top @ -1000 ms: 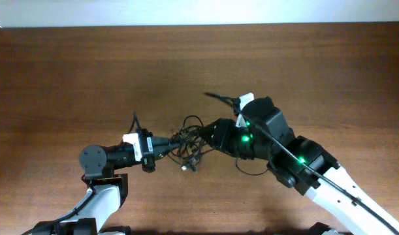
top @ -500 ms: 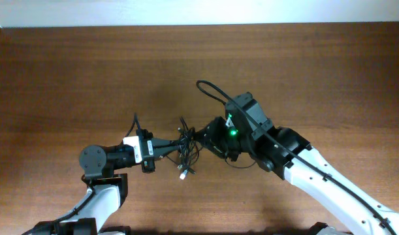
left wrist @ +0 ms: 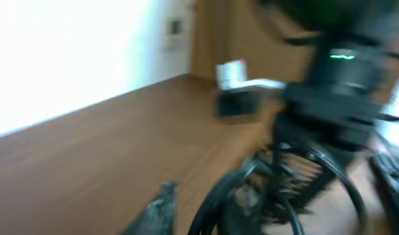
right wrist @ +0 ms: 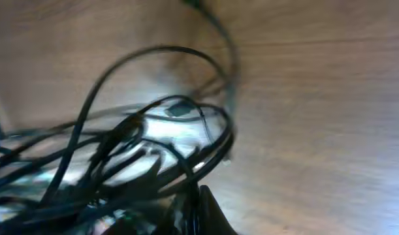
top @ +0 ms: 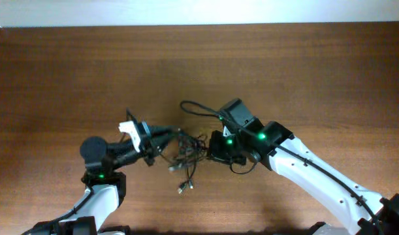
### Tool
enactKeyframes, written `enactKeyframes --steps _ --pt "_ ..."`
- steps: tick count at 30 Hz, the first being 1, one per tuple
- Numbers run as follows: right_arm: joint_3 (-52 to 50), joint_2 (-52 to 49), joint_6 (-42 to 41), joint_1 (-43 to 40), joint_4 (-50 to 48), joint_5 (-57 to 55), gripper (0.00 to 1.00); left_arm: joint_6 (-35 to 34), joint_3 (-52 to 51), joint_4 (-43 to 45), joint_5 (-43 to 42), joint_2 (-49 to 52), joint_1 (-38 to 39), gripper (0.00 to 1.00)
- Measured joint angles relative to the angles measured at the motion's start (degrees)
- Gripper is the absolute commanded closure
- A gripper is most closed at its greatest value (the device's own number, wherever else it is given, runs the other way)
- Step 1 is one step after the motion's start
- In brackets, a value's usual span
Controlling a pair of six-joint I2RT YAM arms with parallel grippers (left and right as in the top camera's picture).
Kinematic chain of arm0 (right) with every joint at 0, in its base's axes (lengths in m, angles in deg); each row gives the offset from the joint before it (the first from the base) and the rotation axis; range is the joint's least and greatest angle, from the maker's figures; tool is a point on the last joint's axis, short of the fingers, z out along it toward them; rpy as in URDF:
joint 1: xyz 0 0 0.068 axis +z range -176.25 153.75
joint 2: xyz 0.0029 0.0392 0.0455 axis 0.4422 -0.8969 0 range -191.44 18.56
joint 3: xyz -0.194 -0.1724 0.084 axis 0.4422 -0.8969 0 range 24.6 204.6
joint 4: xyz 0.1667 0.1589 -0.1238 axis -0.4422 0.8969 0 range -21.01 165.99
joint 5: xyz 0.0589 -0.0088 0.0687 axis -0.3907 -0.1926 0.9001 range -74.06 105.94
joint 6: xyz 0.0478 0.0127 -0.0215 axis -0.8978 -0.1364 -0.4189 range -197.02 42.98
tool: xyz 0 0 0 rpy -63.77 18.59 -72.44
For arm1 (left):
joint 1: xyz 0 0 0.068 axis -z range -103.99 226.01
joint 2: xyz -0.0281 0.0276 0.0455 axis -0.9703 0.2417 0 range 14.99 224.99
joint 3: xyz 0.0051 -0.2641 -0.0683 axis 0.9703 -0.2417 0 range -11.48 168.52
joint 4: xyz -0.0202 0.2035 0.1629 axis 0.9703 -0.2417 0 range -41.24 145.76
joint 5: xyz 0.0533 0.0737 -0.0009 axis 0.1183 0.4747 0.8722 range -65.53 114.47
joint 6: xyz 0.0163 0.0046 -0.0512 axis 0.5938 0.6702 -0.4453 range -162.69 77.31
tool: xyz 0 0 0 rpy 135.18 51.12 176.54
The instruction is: Untangle cables
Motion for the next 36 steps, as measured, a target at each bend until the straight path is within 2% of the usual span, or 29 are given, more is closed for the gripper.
enactKeyframes --steps 1,3,4,6,8,11,13,15,19,21,22,23,24,26,27,28,29,30,32,35,36 --pt "-0.13 0.85 3.06 0.0 -0.07 -1.18 0.96 0.15 0.2 -4.48 3.58 -0.24 -0.63 0.01" --pt "-0.24 3.15 8.7 0.0 -0.52 -3.54 0.96 0.24 0.26 -8.63 6.88 -0.22 -0.74 0.01" --pt "-0.24 5.18 15.98 0.0 -1.44 -5.35 0.96 0.22 0.26 -10.05 7.72 -0.22 -0.74 0.01" --pt "-0.24 6.73 23.56 0.0 -1.14 -10.88 0.96 0.26 0.26 -10.27 2.99 -0.22 -0.74 0.01" --pt "-0.24 8.37 27.58 0.0 -0.5 -18.99 0.96 0.15 0.37 -11.61 -1.75 -0.26 -0.74 0.01" --pt "1.22 9.27 31.21 0.0 -0.31 -24.55 0.96 -1.97 0.81 -34.29 -2.71 -0.5 -0.85 0.01" --pt "2.12 9.33 32.26 0.0 0.15 -25.42 0.96 -6.95 0.52 -32.65 0.44 -0.46 -0.85 0.01" --pt "2.14 9.35 34.91 0.0 1.2 -26.01 0.96 -13.64 0.61 -25.31 2.19 -2.4 -0.85 0.01" --pt "2.14 9.38 36.06 0.0 1.25 -25.97 0.96 -18.43 6.1 -26.64 6.67 -12.28 -0.85 0.01" --pt "2.14 9.38 35.74 0.0 1.22 -25.97 0.96 -18.25 9.68 -38.71 12.44 -14.47 0.66 0.01" --pt "2.14 9.38 35.54 0.0 1.2 -25.94 0.96 -16.06 13.46 -50.12 17.29 -14.86 4.11 0.01" --pt "2.14 9.38 35.23 0.0 1.2 -25.83 0.96 -13.03 18.1 -64.59 25.7 -15.15 8.9 0.01" --pt "2.16 9.38 34.93 0.0 1.22 -25.79 0.96 -11.04 21.05 -71.95 33.53 -15.15 13.75 0.01" --pt "2.16 9.38 34.56 0.0 1.22 -25.77 0.96 -8.57 23.15 -71.73 41.38 -15.21 21.55 0.04" --pt "2.16 9.38 34.58 0.0 1.22 -25.77 0.96 -8.24 23.15 -71.8 42.05 -15.21 22.69 0.3" --pt "2.16 9.38 34.53 0.0 1.25 -25.77 0.96 -7.91 23.15 -71.76 42.4 -15.19 24.35 0.4" --pt "2.16 9.38 34.58 0.0 1.22 -25.77 0.96 -8.09 23.15 -71.76 42.47 -15.19 25.35 0.4" --pt "2.16 9.38 34.58 0.0 1.22 -25.77 0.96 -10.73 23.21 -72.59 42.64 -14.84 26.14 0.36" --pt "2.16 9.38 34.36 0.0 1.22 -25.75 0.96 -15.02 23.26 -73.0 42.86 -12.68 27.76 0.36" --pt "2.16 9.38 34.36 0.0 1.44 -25.75 0.96 -28.39 23.26 -68.96 41.97 -6.99 28.35 0.35" --pt "2.19 9.38 34.36 0.0 1.64 -25.75 0.96 -31.56 23.3 -65.53 38.66 -5.09 28.37 0.32"
